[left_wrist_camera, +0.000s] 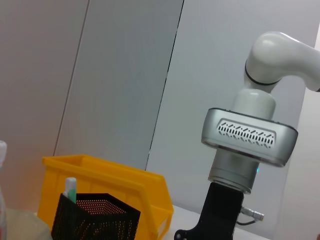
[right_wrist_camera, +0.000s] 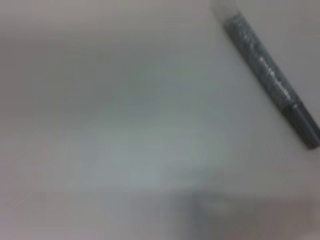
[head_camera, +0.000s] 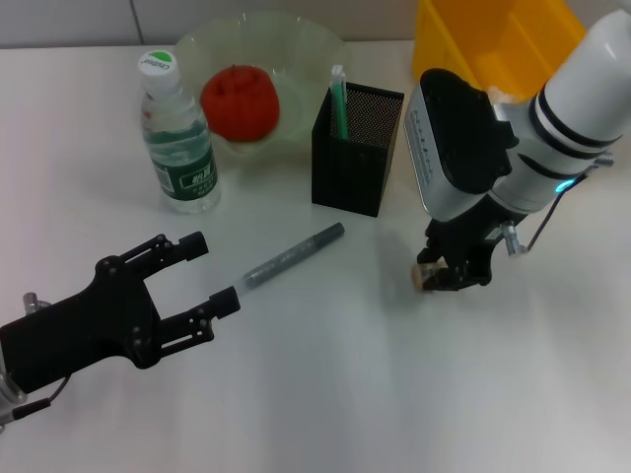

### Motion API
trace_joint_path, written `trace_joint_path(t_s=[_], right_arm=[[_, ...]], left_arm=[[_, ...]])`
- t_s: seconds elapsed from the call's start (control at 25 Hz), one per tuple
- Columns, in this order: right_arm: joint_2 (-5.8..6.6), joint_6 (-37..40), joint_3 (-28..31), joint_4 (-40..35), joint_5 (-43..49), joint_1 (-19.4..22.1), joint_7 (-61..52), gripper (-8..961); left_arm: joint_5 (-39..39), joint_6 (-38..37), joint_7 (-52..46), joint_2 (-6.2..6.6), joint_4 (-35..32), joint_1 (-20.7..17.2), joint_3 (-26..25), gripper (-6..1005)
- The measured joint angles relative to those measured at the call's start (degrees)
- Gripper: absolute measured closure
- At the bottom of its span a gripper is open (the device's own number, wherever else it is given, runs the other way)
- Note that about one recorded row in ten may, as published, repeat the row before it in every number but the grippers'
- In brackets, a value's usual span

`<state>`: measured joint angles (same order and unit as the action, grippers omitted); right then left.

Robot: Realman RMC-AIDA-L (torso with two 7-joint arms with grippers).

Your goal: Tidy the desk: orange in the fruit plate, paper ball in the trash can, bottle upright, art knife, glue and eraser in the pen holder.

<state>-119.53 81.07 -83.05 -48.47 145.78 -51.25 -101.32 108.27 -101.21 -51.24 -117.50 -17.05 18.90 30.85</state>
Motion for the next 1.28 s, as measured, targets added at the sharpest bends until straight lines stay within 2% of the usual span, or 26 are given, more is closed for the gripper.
trace_joint_path(t_s=[0.08,0.12,0.16,0.2,0.24,0.28,0.32,0.36,0.4,0.48,0.52,0.56,0.72,0.76,0.8,1.04,1.28], right_arm=[[0.11,0.44,0.5,-0.34,-0.56,0.06,-0.09,674],[0.24,2.16,3.68,-1.59,-1.66,0.32,-0.19,676],[0.24,2.16,3.68,-1.59,-1.66,0.32,-0.19,678],[0.27,4.41,9.02,-2.66,-3.22,0.73,0.46,679],[0.27,4.41,9.02,-2.66,-3.22,0.73,0.46,681],[0.33,5.61,12.64,-3.02,-4.74,1.09,1.43,682],[0.45,7.47,18.83,-3.06,-8.77,2.37,4.21,684],[0.45,7.47,18.83,-3.06,-8.77,2.37,4.21,687],[0.53,8.17,23.89,-2.61,-13.51,4.4,7.41,690],[0.52,8.29,25.34,-2.21,-15.6,5.4,8.83,695],[0.54,7.85,27.52,-0.35,-20.8,7.8,12.56,698],[0.54,7.85,27.52,-0.35,-20.8,7.8,12.56,698],[0.53,6.58,29.69,7.03,-33.9,12.48,21.78,697],[0.53,6.58,29.69,7.03,-33.9,12.48,21.78,697],[0.53,6.21,30.31,9.42,-37.66,13.5,24.59,697],[0.48,3.42,32.74,11.31,-43.03,14.75,26.9,698],[0.29,-4.43,32.86,12.03,-45.94,14.17,27.04,698]], left_arm=[[0.0,0.0,0.0,0.0,0.0,0.0,0.0,218],[0.0,-0.18,0.0,0.0,0.0,0.0,0.0,218],[0.0,-0.5,0.0,0.0,0.0,0.0,-0.04,218],[0.0,-0.5,0.0,0.0,0.0,0.0,-0.04,218],[0.0,-0.5,0.0,0.0,0.0,0.0,-0.04,218],[0.0,-0.71,0.0,0.01,0.0,0.0,-0.07,218],[0.0,-1.03,0.0,-0.09,0.0,0.17,-0.09,218],[0.0,-1.03,0.0,-0.09,0.0,0.17,-0.09,218],[0.0,-1.13,0.0,-0.16,0.0,0.28,-0.09,218],[0.01,-1.16,0.0,-0.2,0.0,0.32,-0.09,218],[0.01,-1.24,0.0,-0.3,0.0,0.51,-0.09,218],[0.01,-1.24,0.0,-0.3,0.0,0.51,-0.09,218],[0.01,-1.36,0.0,-0.34,0.15,0.61,-0.09,218],[0.01,-1.36,0.0,-0.34,0.15,0.61,-0.09,218],[0.01,-1.38,0.0,-0.35,0.2,0.62,-0.09,218],[0.01,-1.9,0.0,-0.35,0.37,0.62,-0.09,219],[0.01,-2.09,0.0,-0.35,0.37,0.61,-0.01,219]])
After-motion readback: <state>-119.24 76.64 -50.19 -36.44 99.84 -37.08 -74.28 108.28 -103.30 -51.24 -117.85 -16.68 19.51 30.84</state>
